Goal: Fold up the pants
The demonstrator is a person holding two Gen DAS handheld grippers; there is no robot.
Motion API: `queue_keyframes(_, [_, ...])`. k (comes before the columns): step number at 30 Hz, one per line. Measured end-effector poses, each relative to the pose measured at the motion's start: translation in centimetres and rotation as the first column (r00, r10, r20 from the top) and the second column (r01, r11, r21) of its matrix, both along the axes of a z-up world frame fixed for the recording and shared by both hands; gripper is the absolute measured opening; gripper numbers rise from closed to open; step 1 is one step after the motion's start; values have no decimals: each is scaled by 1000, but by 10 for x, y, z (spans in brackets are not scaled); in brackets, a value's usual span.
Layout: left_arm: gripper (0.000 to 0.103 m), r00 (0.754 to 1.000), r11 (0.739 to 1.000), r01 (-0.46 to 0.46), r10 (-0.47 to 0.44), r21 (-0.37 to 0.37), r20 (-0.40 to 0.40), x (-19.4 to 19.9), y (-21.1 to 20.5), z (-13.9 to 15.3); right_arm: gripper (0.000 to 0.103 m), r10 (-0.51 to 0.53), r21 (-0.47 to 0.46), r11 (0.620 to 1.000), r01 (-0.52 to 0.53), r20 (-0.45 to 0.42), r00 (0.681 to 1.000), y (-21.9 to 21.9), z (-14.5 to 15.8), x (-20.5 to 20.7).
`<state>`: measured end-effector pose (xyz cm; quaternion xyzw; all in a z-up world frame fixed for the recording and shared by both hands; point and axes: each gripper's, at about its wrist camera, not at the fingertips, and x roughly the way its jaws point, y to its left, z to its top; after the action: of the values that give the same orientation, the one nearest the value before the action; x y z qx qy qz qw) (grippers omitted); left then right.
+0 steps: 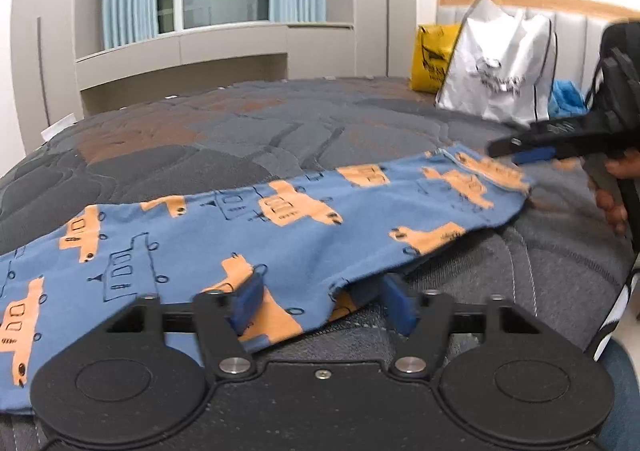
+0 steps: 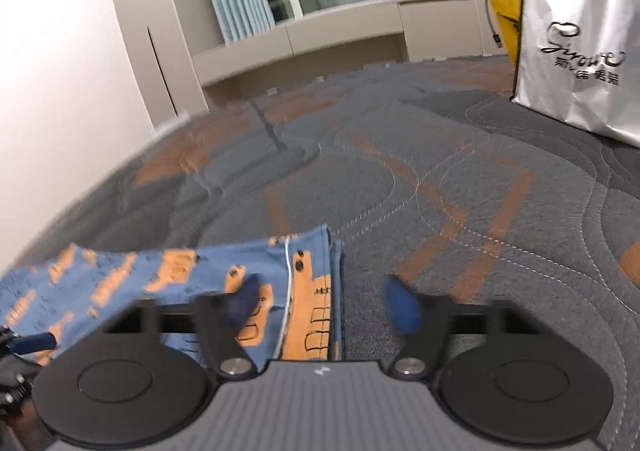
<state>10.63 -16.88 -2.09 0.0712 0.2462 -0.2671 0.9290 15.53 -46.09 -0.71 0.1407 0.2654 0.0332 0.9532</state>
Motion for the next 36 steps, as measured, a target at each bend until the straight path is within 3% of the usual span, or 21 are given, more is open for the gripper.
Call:
queue_keyframes(2, [98, 1000, 999, -16, 16, -48, -2, 0, 6, 4, 101, -3, 26, 1000, 3, 21, 1000, -5, 2, -14])
queue_keyframes(3, [103, 999, 996, -40, 40, -75, 1, -1, 10, 5, 103, -9, 40, 999, 8, 29, 1000, -6, 1, -24])
queue_keyframes(7, [102, 996, 989, -86, 87, -124, 2, -3, 23, 10, 103, -14, 88, 996, 14, 9, 1000, -6, -5, -51])
queue_keyframes(12, [102, 983, 976, -181, 184, -117, 8, -3, 41, 10, 103, 33, 178, 984, -32, -4, 999, 2, -15, -69])
queue_keyframes(15, [102, 963, 958, -270, 271, -96, -11, 3, 58, 7, 103, 33, 237, 971, -21, -47, 998, 4, -22, -58])
queue_keyframes(19, [102, 927, 921, -375, 374, -102, -33, 5, 89, 6, 101, -2, 234, 972, 14, -53, 999, 10, -20, -41])
queue_keyframes(21, [102, 908, 901, -419, 418, -110, -35, 3, 105, 7, 76, -29, 228, 973, 41, -52, 998, 13, -20, -34])
queue_keyframes(23, [102, 883, 877, -469, 468, -107, -31, -1, 123, 9, 22, -89, 216, 971, 100, -62, 994, 11, -19, -29])
queue_keyframes(27, [102, 832, 826, -553, 555, -108, -15, -8, 155, 13, 16, -151, 276, 948, 157, -43, 988, -3, -20, -30])
queue_keyframes(29, [102, 809, 803, -585, 588, -111, -10, -9, 168, 16, 13, -170, 214, 962, 168, -8, 985, -1, -15, -35])
queue_keyframes(32, [102, 779, 773, -623, 627, -118, 2, -9, 184, 20, 12, -171, 199, 967, 161, 35, 985, -2, -4, -41])
queue_keyframes(36, [102, 741, 738, -665, 671, -118, 20, -9, 203, 22, 10, -192, 96, 977, 190, 12, 981, 6, -8, -31])
